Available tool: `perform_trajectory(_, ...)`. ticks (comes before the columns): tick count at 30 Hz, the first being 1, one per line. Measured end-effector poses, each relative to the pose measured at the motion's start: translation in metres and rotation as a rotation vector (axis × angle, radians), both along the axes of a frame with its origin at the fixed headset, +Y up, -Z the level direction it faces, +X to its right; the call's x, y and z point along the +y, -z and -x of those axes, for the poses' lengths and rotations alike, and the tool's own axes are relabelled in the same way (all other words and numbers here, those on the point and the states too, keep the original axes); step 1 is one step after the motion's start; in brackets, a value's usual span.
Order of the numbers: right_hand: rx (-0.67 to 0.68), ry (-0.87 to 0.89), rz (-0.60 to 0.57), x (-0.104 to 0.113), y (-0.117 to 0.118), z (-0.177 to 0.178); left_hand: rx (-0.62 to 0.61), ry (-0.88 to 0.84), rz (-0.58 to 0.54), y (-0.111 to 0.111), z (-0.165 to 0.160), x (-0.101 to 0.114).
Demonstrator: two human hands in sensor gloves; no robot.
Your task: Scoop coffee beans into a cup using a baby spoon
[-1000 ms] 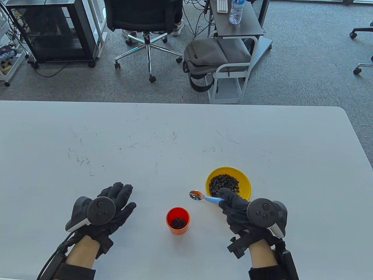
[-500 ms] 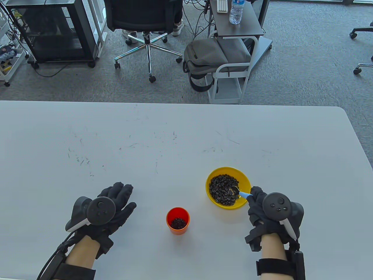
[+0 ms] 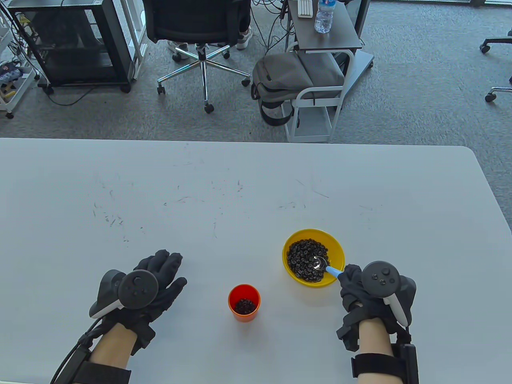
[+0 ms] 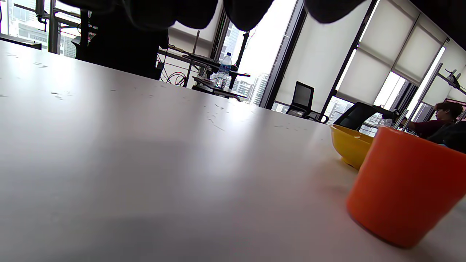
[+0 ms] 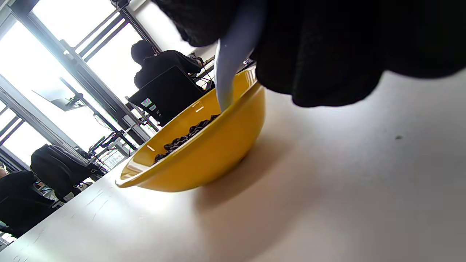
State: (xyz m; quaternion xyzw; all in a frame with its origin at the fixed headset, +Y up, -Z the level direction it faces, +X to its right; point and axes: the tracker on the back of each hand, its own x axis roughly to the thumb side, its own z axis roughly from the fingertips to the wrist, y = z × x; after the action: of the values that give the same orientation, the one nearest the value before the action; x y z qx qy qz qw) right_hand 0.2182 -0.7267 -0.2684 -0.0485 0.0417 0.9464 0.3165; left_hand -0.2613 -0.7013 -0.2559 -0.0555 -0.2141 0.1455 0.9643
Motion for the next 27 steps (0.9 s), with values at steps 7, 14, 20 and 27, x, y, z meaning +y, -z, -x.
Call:
perform_trajectory(7, 0.018, -0.078, 0.03, 0.004, -0.001, 0.002, -0.001, 0.004, -0.001, 0.0, 0.0, 0.0)
perform_trajectory(14, 0.039, -0.147, -0.031, 0.017, -0.004, 0.006, -0.001, 0.005, -0.005, 0.0, 0.0, 0.0)
perform_trajectory(20, 0.134, -0.185, -0.164, 0.035, -0.011, 0.024, 0.001, 0.009, -0.036, -0.001, 0.0, 0.004)
perform_trajectory(27, 0.313, -0.291, -0.296, 0.048, -0.022, 0.06, 0.006, 0.0, -0.053, -0.002, 0.002, 0.005)
